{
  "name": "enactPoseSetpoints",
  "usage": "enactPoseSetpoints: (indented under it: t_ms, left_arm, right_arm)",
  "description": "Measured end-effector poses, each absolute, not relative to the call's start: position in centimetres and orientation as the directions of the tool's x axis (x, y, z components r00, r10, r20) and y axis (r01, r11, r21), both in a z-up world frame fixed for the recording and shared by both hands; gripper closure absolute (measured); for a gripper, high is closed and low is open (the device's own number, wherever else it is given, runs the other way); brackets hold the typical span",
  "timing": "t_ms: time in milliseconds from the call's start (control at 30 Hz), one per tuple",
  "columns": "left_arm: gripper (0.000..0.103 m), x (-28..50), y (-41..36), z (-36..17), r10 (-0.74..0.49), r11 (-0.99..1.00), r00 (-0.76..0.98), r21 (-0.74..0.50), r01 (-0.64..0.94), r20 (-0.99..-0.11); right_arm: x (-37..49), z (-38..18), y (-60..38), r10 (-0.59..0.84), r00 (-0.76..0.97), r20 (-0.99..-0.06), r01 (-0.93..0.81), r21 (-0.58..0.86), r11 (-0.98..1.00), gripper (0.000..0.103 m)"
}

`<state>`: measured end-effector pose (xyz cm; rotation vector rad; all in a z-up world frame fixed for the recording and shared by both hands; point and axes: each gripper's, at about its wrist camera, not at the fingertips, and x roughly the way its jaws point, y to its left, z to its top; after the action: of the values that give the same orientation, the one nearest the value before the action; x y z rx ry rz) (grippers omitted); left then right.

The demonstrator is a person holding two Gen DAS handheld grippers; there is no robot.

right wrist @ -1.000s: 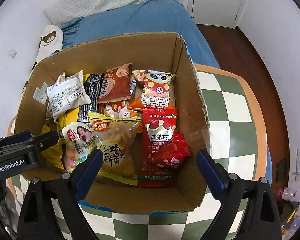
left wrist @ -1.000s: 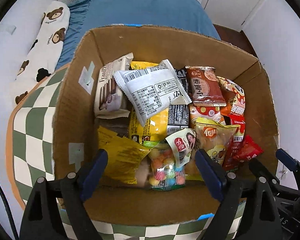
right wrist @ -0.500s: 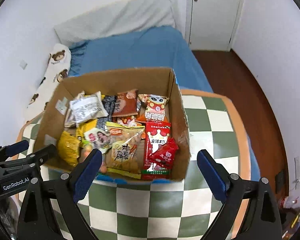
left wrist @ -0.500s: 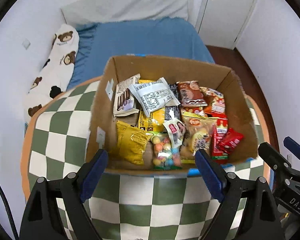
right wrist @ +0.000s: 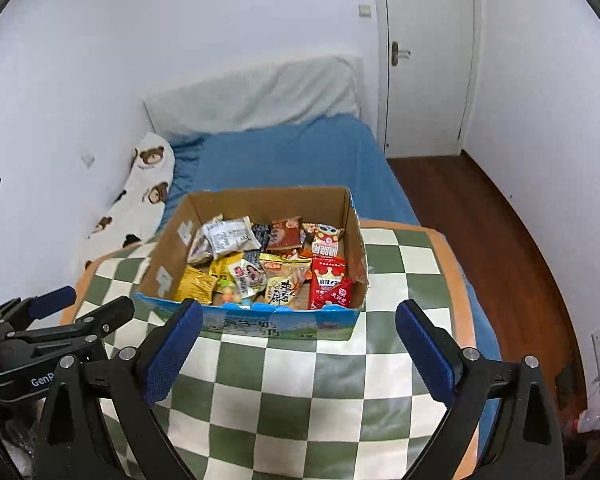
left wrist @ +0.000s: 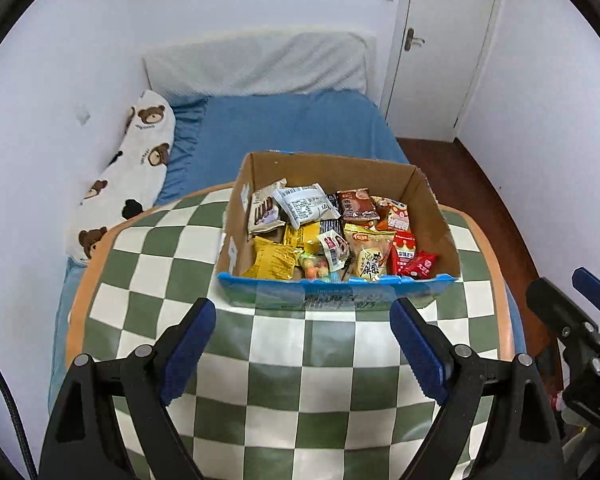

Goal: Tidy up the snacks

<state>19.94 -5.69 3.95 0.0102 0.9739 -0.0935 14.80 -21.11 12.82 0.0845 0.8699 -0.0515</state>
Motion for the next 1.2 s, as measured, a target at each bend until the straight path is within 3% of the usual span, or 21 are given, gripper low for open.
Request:
enactPoseSetpoints:
  t_ms: [400,767,800,867,1200]
  left_arm:
    - [0.014,13.2,-5.2,7.7,-0.038,0.997,0.641,0.01,0.071,-0.766]
    - [0.014,11.4,-4.9,9.3,-0.024,0.999,0.682,0.004,0.04,-0.731]
    - [0.012,11.6,-4.9,9.1,-0.028,0.999,0.678,0.002,0.043,-0.735]
    - [0.0,12.2,-5.0,8.7,-0.041,0.999,0.663,-0.01,0.051,-0.747]
    - [0.0,15.3,-6.0,7.1,-0.008,0.999,0.663,0.02,0.035,-0.748]
  right_arm:
    - [7.0,18.0,-20.0,-0.026,0.726,-0.687,0.061,0.027,0.998,0.002]
    - [4.9,19.3,-20.1,-0.017,0.736,-0.677,0.063,0.043,0.997,0.001]
    - [5.1,19.2,-20.1,-0.021,0.736,-0.677,0.065,0.04,0.997,0.0]
    - [5.4,19.0,-20.2,-0.031,0.735,-0.678,0.072,0.033,0.997,0.0]
    - [8.8,16.2,-21.1,-0.071,0.708,-0.702,0.119,0.02,0.993,0.0]
